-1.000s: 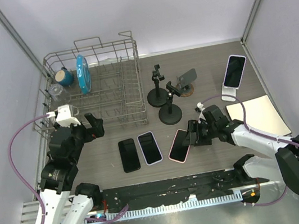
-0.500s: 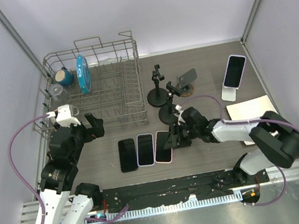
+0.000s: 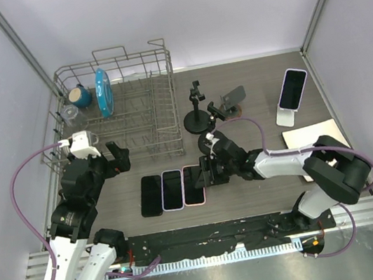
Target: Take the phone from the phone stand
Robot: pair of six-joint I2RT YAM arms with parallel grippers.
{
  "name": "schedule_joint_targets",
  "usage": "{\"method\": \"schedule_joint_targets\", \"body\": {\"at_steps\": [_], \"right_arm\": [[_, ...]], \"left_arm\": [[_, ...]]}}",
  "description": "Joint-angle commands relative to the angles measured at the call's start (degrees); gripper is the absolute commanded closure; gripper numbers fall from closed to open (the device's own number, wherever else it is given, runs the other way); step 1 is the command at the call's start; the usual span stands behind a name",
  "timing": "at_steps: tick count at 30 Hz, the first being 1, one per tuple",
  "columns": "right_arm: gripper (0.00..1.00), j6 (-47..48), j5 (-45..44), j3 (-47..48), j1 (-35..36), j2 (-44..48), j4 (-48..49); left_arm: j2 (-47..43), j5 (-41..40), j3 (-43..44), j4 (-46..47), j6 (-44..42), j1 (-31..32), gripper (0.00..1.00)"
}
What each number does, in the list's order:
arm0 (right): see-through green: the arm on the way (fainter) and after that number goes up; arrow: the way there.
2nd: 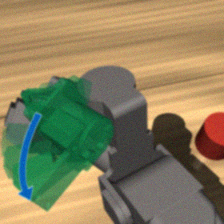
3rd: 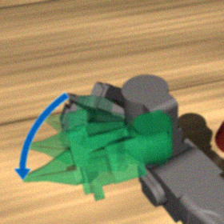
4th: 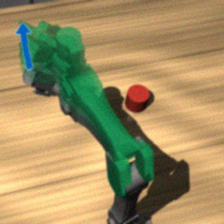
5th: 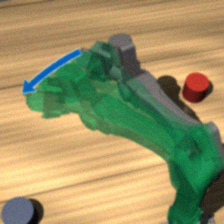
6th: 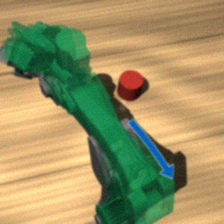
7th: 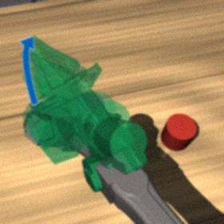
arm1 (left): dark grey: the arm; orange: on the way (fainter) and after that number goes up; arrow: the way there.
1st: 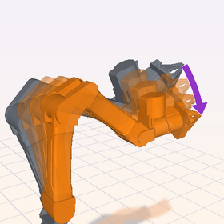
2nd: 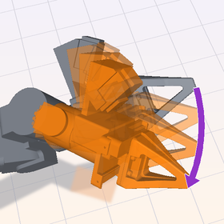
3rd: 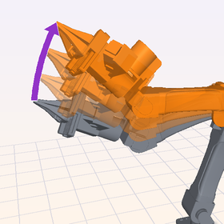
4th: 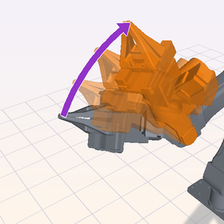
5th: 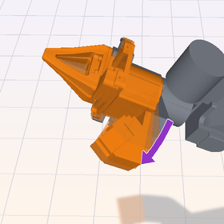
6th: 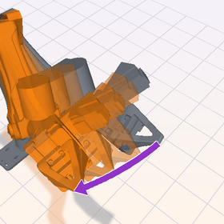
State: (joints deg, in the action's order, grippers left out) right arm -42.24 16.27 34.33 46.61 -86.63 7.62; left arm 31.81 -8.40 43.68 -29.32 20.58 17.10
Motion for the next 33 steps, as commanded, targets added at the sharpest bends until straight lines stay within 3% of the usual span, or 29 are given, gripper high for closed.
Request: {"method": "schedule_joint_targets", "body": {"at_steps": [1, 5, 9, 19, 26, 33], "right_arm": [[0.37, 3.3, -9.0, 2.5, 0.6, 6.3, -10.2], [0.26, 6.9, -15.1, 5.7, 0.1, 12.5, -19.0], [0.24, 10.1, -16.0, 9.3, -2.9, 18.7, -27.5], [0.11, 22.9, -25.2, 21.4, -20.8, 25.1, -42.1], [0.02, 24.9, -30.5, 29.4, -35.4, 19.9, -38.0], [0.0, 21.8, -35.7, 31.8, -44.8, 10.5, -23.4]], "left_arm": [[-0.5, 0.9, 0.2, 2.4, -0.3, -0.4, 0.0], [-1.3, 0.8, 0.2, 2.5, -0.4, -0.4, 0.0], [-1.9, 0.3, 0.2, 2.2, -0.4, -0.3, 0.0], [-3.6, -0.5, 0.2, 2.2, -0.8, -0.4, 0.0], [-4.0, -0.3, 0.2, 2.3, -0.8, -0.4, 0.0], [-4.3, -0.3, 0.1, 2.3, -1.1, -0.4, 0.0]]}}
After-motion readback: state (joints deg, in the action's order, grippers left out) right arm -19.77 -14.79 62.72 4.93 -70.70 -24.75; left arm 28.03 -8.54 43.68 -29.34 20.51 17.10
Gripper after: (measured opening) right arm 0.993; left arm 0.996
